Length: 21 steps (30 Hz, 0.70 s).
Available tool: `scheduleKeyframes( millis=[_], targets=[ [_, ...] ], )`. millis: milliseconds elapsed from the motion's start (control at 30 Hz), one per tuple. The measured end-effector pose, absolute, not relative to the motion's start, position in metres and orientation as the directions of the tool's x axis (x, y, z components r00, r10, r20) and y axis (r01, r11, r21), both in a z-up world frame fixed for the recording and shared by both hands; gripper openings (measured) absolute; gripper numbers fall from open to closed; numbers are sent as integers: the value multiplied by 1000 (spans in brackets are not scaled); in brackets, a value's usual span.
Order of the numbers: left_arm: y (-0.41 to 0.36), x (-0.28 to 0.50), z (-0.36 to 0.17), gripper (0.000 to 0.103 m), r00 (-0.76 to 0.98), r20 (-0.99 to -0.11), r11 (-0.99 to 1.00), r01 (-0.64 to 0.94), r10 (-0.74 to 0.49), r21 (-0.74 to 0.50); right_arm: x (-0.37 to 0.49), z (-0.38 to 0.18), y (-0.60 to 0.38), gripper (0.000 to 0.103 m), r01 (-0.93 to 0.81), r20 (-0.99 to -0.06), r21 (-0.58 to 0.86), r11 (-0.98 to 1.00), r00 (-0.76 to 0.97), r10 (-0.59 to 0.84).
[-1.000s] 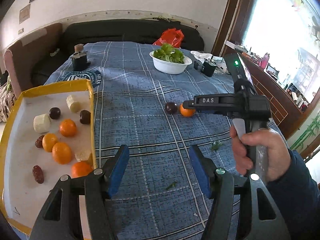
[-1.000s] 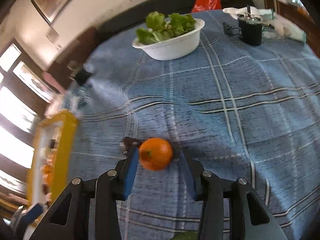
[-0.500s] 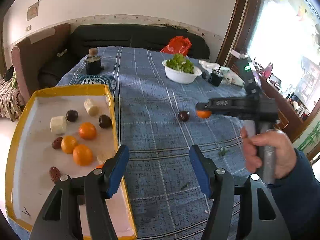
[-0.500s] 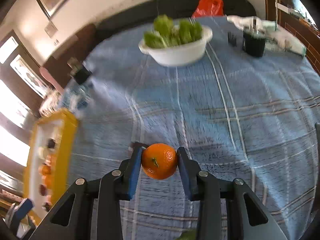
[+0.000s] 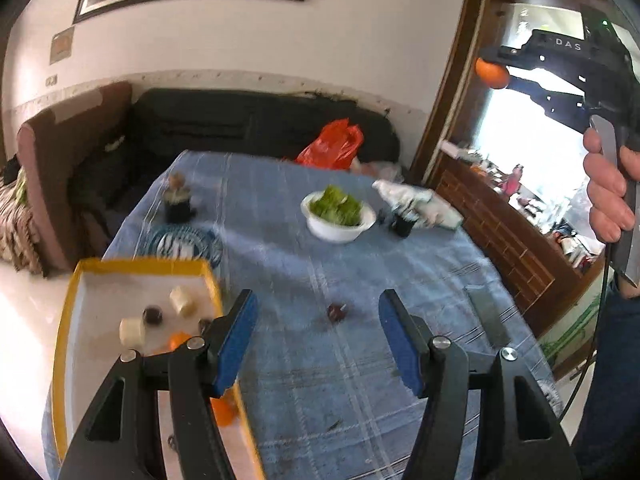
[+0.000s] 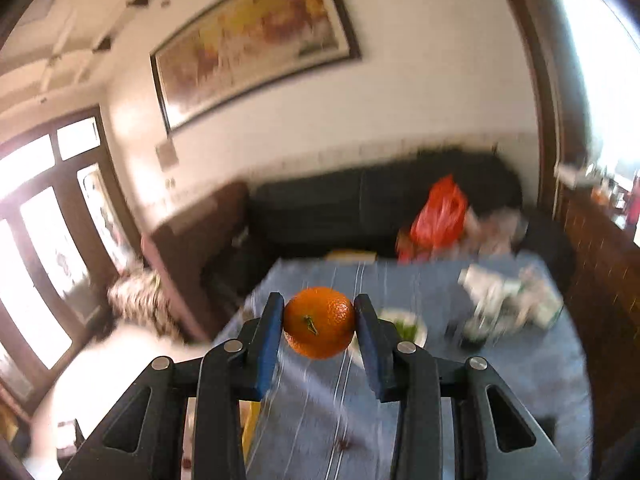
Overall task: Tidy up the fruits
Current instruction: 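Grasp the last orange with the right tool while the left tool grasps a dark plum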
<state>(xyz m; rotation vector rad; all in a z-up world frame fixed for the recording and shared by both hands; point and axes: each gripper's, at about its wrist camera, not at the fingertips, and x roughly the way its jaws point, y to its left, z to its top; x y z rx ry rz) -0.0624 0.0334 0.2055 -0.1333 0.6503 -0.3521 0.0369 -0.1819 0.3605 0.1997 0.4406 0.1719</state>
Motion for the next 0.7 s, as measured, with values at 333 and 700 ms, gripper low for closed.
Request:
scheduleKeyframes(
  millis=[333,700],
  targets=[
    [-31,-12,158,65,646,-678,933,305,-351,-191,27,177,-206,40,-59,-606,324,944,754,255],
    [-85,69,47,44,501,-835,966,225,-229,-129,44,85,-252,40,-21,-607,395,919,744,278]
  ],
)
